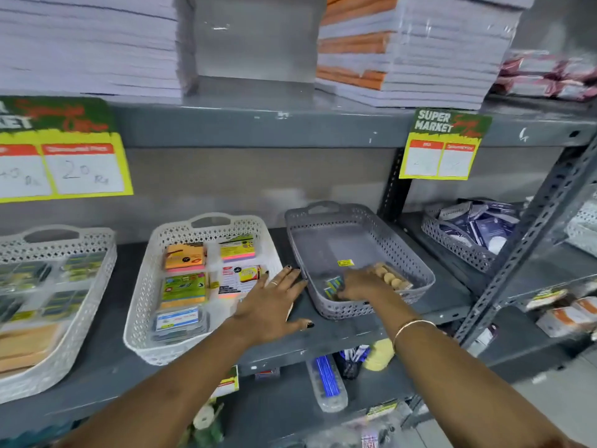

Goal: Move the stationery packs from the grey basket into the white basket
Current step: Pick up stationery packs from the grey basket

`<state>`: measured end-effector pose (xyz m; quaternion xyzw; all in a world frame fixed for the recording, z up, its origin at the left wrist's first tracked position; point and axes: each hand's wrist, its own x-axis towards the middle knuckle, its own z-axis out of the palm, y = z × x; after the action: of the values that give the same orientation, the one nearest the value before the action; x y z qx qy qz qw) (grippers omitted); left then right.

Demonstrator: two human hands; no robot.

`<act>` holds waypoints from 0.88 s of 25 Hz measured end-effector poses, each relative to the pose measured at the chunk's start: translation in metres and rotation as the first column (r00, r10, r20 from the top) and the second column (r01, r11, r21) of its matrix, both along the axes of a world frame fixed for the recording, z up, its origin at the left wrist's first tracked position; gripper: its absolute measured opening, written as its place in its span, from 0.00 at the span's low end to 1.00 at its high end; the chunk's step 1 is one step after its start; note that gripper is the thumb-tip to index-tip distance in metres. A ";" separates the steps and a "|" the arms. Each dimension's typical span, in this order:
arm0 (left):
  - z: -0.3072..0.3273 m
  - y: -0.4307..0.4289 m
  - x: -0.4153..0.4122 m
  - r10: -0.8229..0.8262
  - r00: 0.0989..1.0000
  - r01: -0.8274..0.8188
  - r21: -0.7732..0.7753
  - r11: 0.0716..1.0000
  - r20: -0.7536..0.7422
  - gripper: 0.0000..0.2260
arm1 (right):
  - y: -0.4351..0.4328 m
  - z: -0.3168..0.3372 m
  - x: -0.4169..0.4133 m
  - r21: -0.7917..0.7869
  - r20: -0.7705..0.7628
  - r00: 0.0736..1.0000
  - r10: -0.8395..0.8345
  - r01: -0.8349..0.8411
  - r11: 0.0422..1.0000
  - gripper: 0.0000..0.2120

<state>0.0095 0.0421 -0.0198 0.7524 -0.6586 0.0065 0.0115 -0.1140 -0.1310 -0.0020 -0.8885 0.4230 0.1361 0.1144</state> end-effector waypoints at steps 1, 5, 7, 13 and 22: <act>-0.002 -0.002 0.000 0.005 1.000 -0.005 0.024 1.000 0.002 0.37 | 0.001 -0.002 0.003 0.002 -0.044 0.999 0.002 -0.002 1.000 0.25; -0.008 -0.004 0.000 0.016 0.999 -0.018 0.057 0.998 0.027 0.38 | 0.001 -0.010 0.017 -0.051 -0.081 0.996 -0.021 0.016 0.999 0.24; -0.009 -0.004 -0.001 0.017 0.999 -0.019 0.050 0.999 0.040 0.37 | -0.001 -0.013 0.022 -0.065 -0.102 0.995 0.000 -0.006 0.998 0.23; -0.009 -0.004 -0.002 0.028 0.999 -0.030 0.042 0.999 0.032 0.37 | -0.003 -0.018 0.031 -0.055 -0.117 0.993 -0.005 -0.002 0.998 0.17; -0.003 0.006 0.006 0.097 0.995 -0.096 -0.069 0.993 0.017 0.36 | -0.008 0.016 0.037 -0.148 0.083 0.988 -0.129 0.140 0.979 0.24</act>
<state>0.0154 0.0486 -0.0228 0.7825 -0.6208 0.0372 0.0301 -0.0768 -0.1391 0.0145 -0.8683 0.4871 0.0627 0.0700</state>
